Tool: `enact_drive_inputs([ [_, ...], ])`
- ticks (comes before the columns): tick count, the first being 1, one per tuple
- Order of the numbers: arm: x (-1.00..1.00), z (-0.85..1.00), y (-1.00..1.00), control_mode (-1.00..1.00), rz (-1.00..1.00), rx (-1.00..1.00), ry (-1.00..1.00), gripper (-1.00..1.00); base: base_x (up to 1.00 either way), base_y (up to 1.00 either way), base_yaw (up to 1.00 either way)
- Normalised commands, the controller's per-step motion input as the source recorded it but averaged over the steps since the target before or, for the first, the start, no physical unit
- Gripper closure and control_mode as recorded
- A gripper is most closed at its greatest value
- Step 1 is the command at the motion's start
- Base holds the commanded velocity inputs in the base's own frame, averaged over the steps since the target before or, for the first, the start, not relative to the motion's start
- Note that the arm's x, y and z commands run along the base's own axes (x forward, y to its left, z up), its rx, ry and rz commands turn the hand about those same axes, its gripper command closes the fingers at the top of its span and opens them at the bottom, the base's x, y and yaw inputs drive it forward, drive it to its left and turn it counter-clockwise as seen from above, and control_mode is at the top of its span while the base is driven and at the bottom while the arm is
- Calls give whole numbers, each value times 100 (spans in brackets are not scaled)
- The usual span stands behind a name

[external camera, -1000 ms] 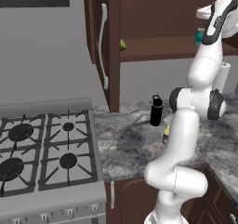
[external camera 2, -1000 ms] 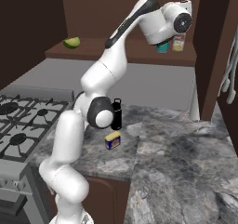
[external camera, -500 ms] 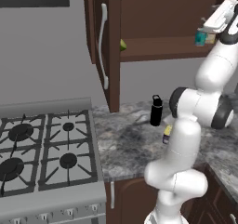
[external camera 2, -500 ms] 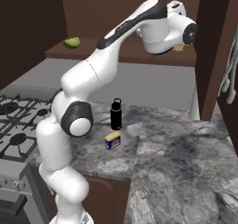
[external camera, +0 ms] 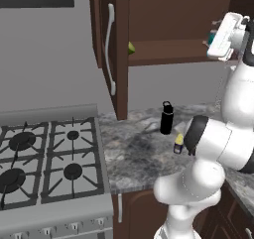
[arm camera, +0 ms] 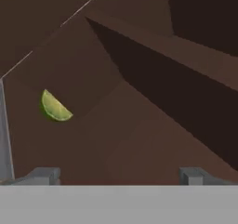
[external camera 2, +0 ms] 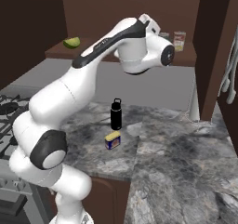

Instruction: Pick the cans from the counter and place them in their designated side in the cabinet.

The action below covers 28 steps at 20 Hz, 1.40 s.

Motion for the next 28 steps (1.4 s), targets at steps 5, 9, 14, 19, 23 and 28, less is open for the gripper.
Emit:
enact_drive_inputs([
  [5, -73, -16, 68, -100, 9, -26, -2, -100, 0, 0, 0],
  [9, -70, -12, 66, -100, 10, -25, 1, -100, 0, 0, 0],
  [14, -39, -35, 32, -100, 9, -19, 15, -100, 0, 0, 0],
  [19, -63, -55, 32, -100, -2, -3, 19, -100, 0, 0, 0],
  [23, -55, -40, 35, -100, -8, 0, 17, -100, 0, 0, 0],
  [28, -29, -13, 20, -100, -24, 0, 17, -100, 0, 0, 0],
])
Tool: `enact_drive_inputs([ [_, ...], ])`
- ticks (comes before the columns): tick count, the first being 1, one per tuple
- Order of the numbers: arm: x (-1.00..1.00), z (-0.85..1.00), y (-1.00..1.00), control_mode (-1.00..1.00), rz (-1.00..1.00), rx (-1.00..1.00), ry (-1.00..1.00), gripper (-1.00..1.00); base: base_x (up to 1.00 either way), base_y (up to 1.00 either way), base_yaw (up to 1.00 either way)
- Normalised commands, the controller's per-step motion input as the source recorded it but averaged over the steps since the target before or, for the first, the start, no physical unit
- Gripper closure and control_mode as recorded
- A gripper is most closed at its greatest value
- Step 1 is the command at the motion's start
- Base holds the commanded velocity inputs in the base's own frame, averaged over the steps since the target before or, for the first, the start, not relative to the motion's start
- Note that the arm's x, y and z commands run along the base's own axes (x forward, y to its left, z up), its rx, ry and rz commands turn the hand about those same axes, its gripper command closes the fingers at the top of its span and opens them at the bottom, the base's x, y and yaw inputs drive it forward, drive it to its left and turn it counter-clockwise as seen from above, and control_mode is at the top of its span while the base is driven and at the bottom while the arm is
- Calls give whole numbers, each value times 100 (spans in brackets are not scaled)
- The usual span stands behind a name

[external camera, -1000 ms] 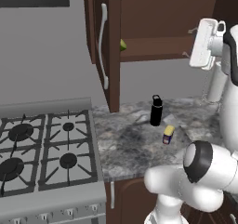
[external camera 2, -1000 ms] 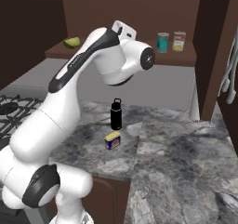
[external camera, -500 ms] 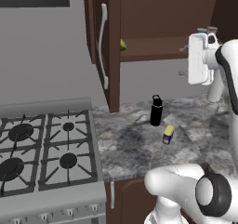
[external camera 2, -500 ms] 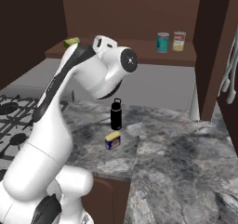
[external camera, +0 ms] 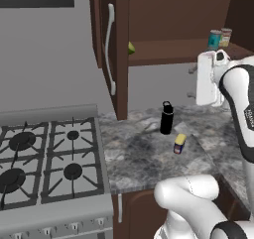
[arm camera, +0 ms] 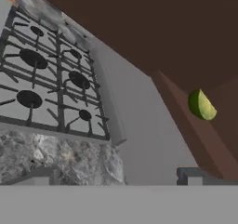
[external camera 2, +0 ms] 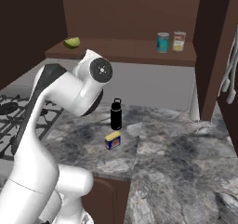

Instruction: Pick the cans from the counter and place them in their designated side in the cabinet.

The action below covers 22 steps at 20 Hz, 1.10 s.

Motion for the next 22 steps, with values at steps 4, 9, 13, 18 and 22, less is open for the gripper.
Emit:
enact_drive_inputs([
  [4, -16, -16, 0, -100, -37, -5, 21, -100, 0, 0, 0],
  [9, -6, -15, -1, -100, -34, -10, 28, -100, 0, 0, 0],
  [13, -3, -11, -14, -100, -28, -11, 33, -100, 0, 0, 0],
  [18, -22, -22, -29, -100, -16, -7, 23, -100, 0, 0, 0],
  [22, -22, -27, -7, -100, -4, 0, 3, -100, 0, 0, 0],
])
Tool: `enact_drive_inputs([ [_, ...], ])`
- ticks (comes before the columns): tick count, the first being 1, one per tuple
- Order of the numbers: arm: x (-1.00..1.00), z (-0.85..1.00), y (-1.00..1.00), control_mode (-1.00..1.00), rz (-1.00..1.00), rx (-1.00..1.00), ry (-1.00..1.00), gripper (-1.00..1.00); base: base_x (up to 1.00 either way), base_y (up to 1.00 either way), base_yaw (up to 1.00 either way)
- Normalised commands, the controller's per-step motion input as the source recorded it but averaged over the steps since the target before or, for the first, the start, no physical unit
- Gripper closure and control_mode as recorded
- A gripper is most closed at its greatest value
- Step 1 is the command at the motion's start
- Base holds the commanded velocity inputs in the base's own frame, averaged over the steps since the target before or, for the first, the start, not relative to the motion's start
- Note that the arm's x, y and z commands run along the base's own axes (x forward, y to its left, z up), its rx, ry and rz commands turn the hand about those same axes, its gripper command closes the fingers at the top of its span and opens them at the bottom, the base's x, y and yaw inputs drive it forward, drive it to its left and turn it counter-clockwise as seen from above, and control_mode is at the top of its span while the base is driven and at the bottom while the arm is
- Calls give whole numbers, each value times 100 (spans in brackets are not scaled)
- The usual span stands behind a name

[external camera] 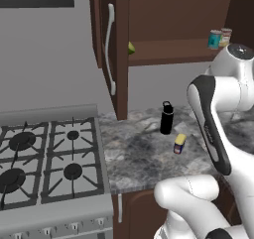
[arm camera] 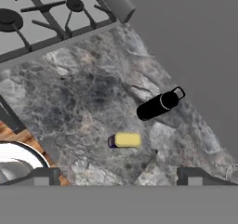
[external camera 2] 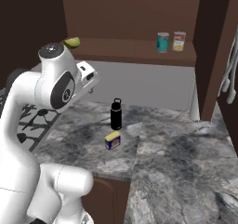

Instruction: Pick the cans from the counter and place them in their designated side in the cabinet.

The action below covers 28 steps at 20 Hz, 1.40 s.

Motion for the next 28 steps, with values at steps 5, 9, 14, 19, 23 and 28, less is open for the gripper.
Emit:
enact_drive_inputs([
  [5, -38, -11, -15, -100, -10, 6, -1, -100, 0, 0, 0],
  [9, -4, -24, -13, -100, -43, 5, 1, -100, 0, 0, 0],
  [14, 0, -18, -8, -100, -42, 4, 8, -100, 0, 0, 0],
  [19, 0, -6, -13, -100, -12, 11, 9, -100, 0, 0, 0],
  [23, 1, -12, 0, -100, -2, 12, 0, -100, 0, 0, 0],
  [28, 0, -23, 1, -100, -8, 9, -10, -100, 0, 0, 0],
])
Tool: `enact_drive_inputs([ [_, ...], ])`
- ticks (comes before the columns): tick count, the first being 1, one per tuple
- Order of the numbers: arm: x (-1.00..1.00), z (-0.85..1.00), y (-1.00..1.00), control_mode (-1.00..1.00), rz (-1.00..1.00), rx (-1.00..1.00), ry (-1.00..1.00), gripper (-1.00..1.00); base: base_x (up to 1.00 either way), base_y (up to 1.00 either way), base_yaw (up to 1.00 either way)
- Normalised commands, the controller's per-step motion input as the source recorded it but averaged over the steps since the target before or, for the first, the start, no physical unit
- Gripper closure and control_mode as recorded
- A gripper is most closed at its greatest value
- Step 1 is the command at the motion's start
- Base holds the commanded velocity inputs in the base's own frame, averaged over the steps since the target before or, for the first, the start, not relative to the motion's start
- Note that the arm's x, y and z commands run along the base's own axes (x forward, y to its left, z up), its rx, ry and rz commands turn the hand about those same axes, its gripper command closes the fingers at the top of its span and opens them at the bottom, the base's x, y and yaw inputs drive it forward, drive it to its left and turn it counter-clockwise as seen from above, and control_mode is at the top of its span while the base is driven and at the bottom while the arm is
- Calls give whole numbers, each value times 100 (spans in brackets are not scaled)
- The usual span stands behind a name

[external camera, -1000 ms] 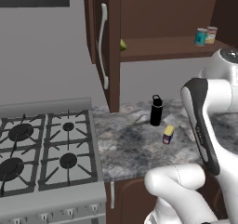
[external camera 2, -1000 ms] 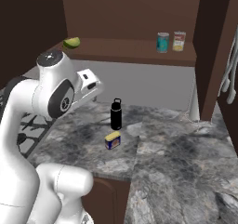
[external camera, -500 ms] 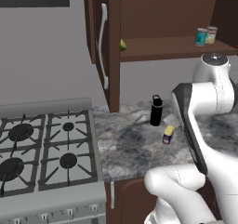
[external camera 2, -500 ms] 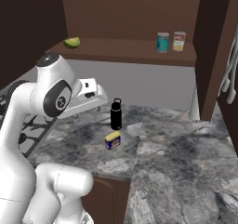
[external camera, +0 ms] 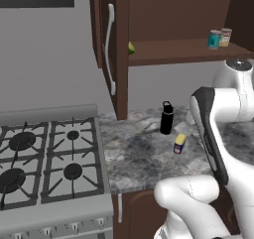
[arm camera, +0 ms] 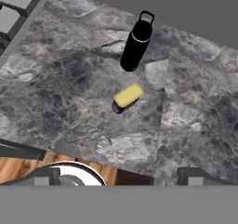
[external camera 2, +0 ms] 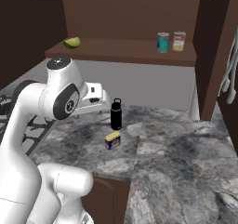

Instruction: Pick the cans from the counter and place them in their designated side in the cabinet.

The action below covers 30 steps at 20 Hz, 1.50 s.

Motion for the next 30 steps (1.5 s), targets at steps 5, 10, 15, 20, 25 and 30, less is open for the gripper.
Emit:
enact_drive_inputs([
  [5, 7, -18, 8, -100, -19, 9, -9, -100, 0, 0, 0],
  [10, 23, -11, 8, -100, -25, 12, 0, -100, 0, 0, 0],
  [15, 15, -18, 1, -100, -25, 13, 0, -100, 0, 0, 0],
  [20, 13, -31, 0, -100, -20, 11, 0, -100, 0, 0, 0],
  [25, 22, -27, 0, -100, -13, 8, 3, -100, 0, 0, 0],
  [30, 26, -14, -1, -100, -2, 1, 2, -100, 0, 0, 0],
])
